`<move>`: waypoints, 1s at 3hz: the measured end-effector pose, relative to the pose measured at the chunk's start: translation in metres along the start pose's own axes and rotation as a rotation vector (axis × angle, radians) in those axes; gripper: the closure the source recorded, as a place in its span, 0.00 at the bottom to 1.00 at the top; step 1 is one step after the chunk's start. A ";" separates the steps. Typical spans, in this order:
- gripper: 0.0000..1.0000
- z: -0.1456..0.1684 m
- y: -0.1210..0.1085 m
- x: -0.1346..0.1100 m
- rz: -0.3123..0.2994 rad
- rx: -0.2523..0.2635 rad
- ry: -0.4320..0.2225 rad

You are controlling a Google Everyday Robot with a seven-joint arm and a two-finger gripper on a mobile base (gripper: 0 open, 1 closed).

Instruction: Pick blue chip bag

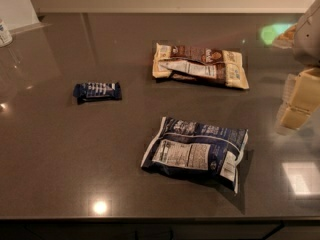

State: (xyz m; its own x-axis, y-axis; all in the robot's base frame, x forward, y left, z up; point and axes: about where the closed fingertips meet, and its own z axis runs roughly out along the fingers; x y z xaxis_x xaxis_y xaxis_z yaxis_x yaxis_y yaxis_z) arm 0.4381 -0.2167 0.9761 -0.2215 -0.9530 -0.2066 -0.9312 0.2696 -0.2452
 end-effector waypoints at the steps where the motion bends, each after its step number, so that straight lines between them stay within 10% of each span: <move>1: 0.00 0.000 0.000 0.000 -0.001 0.002 -0.001; 3: 0.00 0.029 0.029 -0.018 -0.047 -0.102 -0.030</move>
Offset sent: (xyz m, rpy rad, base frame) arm -0.0063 0.0208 -0.0225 0.0381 0.0909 0.0693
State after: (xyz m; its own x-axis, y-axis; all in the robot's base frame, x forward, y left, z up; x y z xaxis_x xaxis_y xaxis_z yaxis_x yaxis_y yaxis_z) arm 0.4234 -0.1880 0.9451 -0.1694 -0.9594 -0.2255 -0.9654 0.2075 -0.1580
